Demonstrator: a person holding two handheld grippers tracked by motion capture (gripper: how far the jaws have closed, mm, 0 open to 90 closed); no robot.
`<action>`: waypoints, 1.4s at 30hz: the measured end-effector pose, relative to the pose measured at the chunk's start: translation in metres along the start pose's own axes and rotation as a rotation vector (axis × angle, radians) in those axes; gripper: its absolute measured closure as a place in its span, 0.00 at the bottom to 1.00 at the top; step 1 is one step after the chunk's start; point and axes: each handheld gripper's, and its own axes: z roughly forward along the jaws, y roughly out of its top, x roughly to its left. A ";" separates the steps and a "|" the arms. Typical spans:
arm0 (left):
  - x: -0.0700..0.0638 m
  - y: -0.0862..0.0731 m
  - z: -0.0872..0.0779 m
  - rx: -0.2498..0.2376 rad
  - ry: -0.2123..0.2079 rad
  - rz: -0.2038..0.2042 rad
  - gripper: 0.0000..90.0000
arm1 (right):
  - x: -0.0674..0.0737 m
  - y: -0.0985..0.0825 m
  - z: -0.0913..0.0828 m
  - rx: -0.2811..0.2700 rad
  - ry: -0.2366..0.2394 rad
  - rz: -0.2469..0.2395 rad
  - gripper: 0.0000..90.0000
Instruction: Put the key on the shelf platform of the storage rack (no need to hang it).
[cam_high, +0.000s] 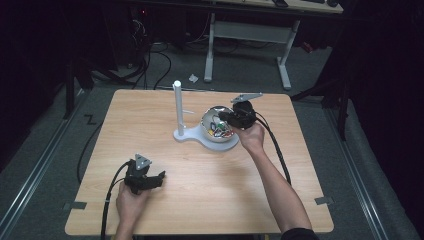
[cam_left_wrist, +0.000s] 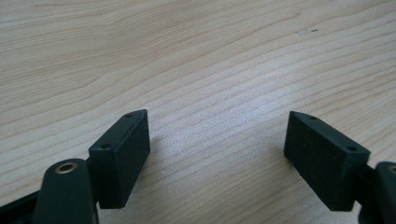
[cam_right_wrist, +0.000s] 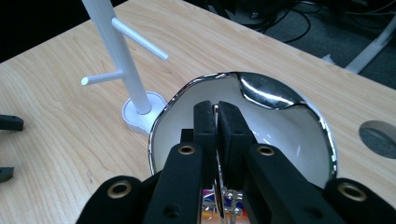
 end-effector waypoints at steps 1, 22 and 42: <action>0.000 0.000 0.000 0.000 0.000 0.000 0.26 | 0.000 -0.001 0.001 0.004 0.003 0.001 0.97; 0.000 0.000 0.000 0.000 0.001 0.000 0.26 | 0.004 -0.018 0.013 0.036 0.071 0.046 0.74; 0.000 0.000 0.000 -0.001 0.001 -0.001 0.26 | -0.014 -0.023 -0.040 -0.083 -0.038 0.093 0.56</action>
